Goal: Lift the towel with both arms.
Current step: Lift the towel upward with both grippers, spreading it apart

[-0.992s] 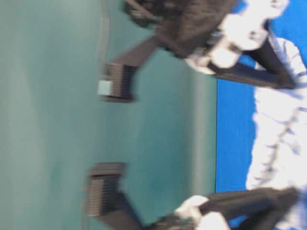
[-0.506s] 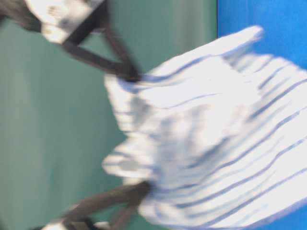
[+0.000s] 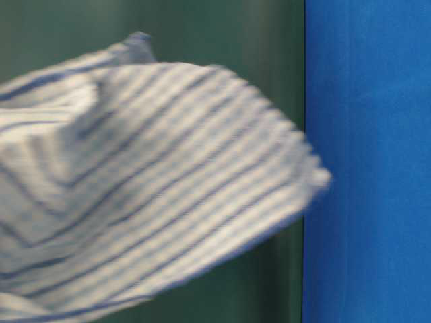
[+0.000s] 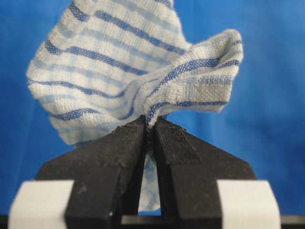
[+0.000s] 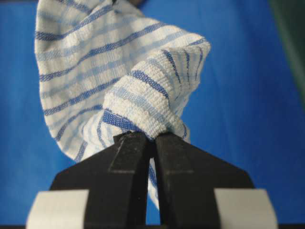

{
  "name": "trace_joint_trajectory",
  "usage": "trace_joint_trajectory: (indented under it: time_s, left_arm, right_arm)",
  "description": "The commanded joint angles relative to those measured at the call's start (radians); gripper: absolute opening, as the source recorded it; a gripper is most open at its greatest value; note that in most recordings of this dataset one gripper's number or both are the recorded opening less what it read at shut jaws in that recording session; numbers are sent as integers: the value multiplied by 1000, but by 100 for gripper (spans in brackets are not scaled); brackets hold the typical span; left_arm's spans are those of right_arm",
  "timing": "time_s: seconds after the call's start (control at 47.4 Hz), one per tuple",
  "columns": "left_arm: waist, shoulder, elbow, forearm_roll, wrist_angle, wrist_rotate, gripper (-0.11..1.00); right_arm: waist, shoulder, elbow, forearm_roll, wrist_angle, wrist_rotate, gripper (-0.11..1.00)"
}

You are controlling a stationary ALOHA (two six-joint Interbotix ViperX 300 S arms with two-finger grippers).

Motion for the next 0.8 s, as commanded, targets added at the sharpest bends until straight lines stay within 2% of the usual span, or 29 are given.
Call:
trace_joint_trajectory:
  time_s: [0.0, 0.127, 0.696, 0.739, 0.781]
  left_arm:
    - [3, -23, -60, 3, 6, 3, 4]
    - [3, -32, -84, 3, 12, 6, 4]
    - [3, -31, -78, 3, 12, 9, 5]
    - [3, -31, -77, 3, 12, 8, 8]
    - [3, -32, -77, 3, 12, 8, 18]
  right_arm:
    - [-3, -15, -66, -12, 25, -2, 3]
    - [-3, -15, -97, -18, 38, -2, 3]
    - [3, -8, -92, -17, 32, -11, 4]
    - [2, -9, -92, -17, 29, -11, 4]
    - [2, -8, -92, -18, 29, -12, 5]
